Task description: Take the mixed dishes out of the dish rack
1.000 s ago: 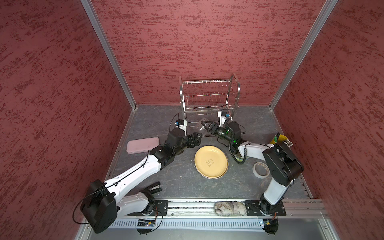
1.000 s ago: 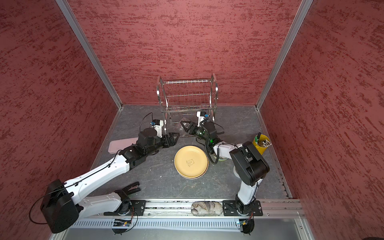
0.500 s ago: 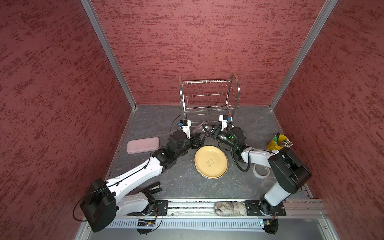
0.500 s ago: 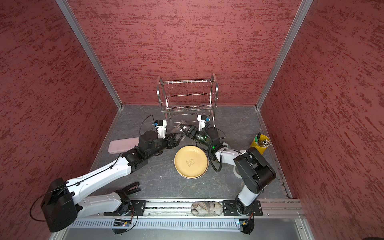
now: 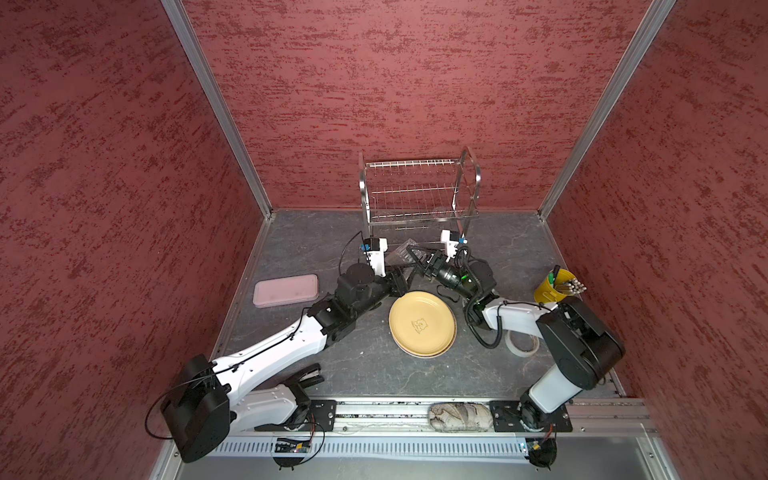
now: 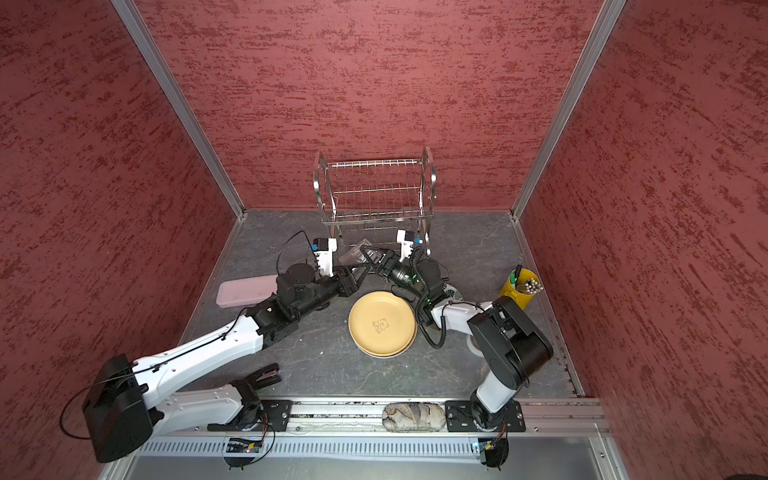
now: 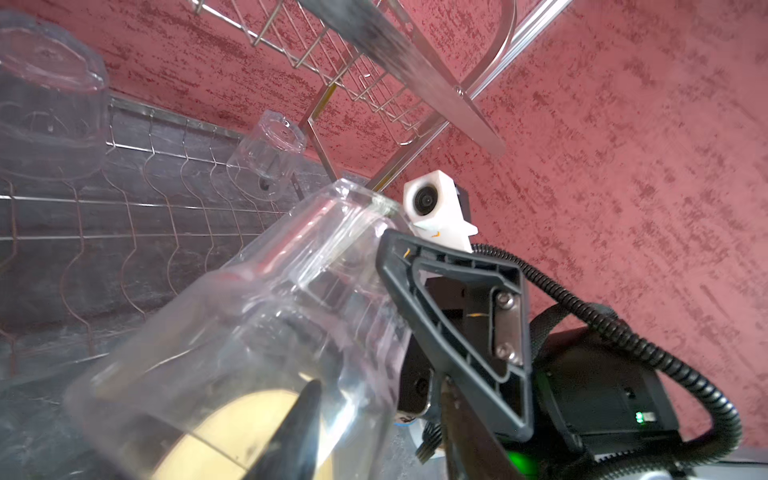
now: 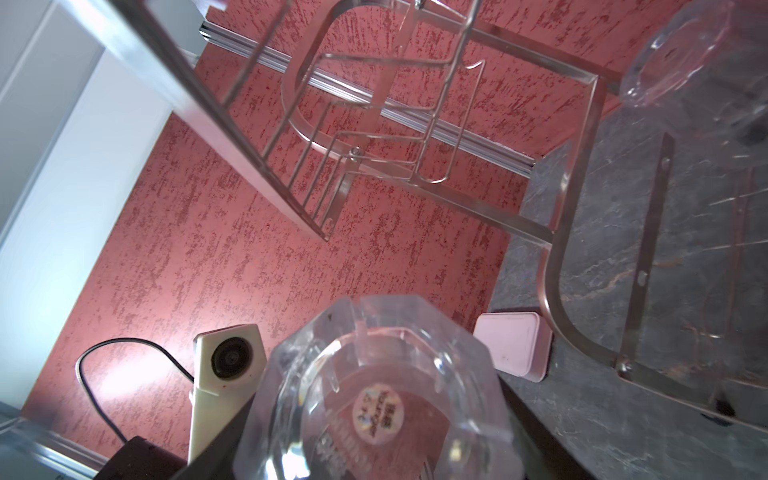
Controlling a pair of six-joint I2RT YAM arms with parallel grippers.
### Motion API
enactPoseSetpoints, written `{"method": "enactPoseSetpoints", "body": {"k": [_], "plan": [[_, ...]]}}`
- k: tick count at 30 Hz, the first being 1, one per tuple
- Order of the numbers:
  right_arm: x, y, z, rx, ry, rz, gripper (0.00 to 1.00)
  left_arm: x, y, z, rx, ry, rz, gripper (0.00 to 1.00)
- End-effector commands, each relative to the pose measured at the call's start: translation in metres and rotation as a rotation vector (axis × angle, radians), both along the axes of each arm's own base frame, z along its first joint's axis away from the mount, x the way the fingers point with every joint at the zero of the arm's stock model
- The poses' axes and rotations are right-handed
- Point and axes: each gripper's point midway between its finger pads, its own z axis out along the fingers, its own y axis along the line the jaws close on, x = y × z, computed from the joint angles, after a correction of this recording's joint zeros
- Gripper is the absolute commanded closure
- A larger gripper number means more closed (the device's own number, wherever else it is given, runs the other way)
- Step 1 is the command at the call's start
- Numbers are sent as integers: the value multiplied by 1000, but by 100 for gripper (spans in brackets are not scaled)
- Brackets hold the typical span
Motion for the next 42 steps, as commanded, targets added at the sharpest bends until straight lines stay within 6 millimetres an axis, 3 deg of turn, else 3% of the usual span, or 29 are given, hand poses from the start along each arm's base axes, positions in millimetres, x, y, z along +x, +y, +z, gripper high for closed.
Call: {"method": "enactPoseSetpoints", "body": {"k": [1, 5, 9, 16, 23, 35, 36, 42], "plan": [[-14, 1, 25, 72, -48, 36, 51, 1, -6, 23, -32, -70, -10, 69], [-15, 2, 28, 80, -54, 35, 51, 1, -5, 30, -23, -86, -1, 86], [-17, 4, 32, 90, -62, 43, 46, -1, -4, 36, -18, -103, 6, 93], [-21, 4, 38, 100, -78, 46, 1, -6, -3, 39, -10, -100, -5, 98], [-16, 0, 26, 29, -78, -16, 1, -17, 10, 25, 45, -18, 9, 99], [-8, -22, -10, -189, -70, -192, 1, -51, 71, 4, 221, 85, 95, 99], [-11, -27, -4, -208, -90, -211, 1, -53, 76, 2, 247, 97, 101, 99], [-11, -43, -12, -388, -120, -299, 1, -67, 98, -15, 399, 178, 114, 98]]}}
